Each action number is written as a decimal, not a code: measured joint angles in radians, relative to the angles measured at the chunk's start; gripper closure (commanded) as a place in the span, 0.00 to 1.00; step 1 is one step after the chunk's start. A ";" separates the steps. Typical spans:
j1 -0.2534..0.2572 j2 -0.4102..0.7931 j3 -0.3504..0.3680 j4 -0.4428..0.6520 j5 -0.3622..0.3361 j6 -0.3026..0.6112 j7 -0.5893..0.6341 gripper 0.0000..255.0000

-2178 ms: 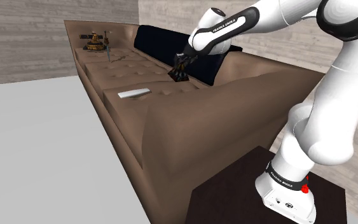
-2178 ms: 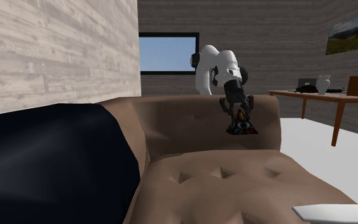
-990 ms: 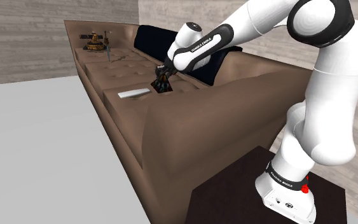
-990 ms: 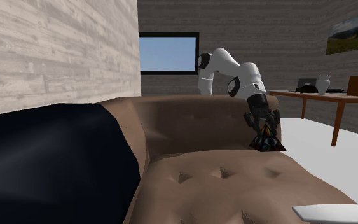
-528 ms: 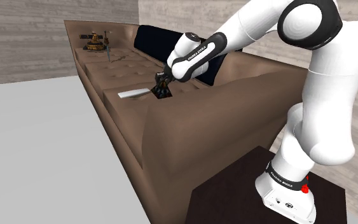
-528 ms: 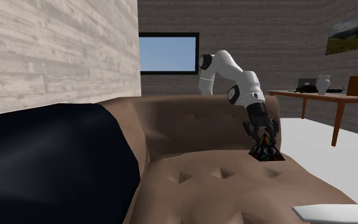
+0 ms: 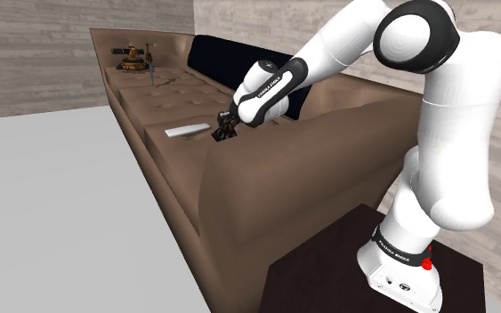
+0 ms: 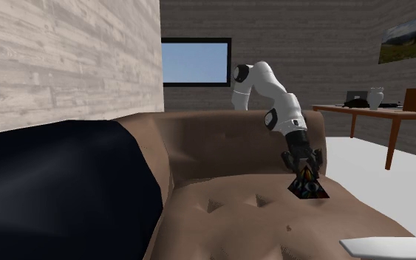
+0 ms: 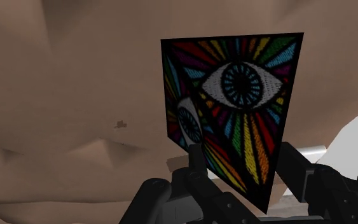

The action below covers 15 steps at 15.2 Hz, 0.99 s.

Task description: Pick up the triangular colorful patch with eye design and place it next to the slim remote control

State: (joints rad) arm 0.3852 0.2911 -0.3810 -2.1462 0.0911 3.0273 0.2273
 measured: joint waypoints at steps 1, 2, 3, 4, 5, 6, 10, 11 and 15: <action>-0.006 0.008 0.008 -0.003 0.006 0.012 -0.005 1.00; -0.012 0.019 0.015 -0.002 0.012 0.021 -0.007 1.00; -0.020 0.029 0.025 -0.003 0.019 0.032 -0.012 1.00; -0.025 0.033 0.030 -0.006 0.023 0.039 -0.016 1.00; -0.028 0.037 0.033 -0.005 0.025 0.043 -0.017 1.00; -0.031 0.039 0.036 -0.005 0.027 0.046 -0.019 1.00; -0.033 0.042 0.039 -0.005 0.028 0.048 -0.020 1.00; -0.033 0.042 0.039 -0.005 0.028 0.048 -0.020 0.00; -0.033 0.042 0.039 -0.005 0.028 0.048 -0.020 0.00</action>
State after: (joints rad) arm 0.3523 0.3326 -0.3425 -2.1509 0.1196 3.0755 0.2072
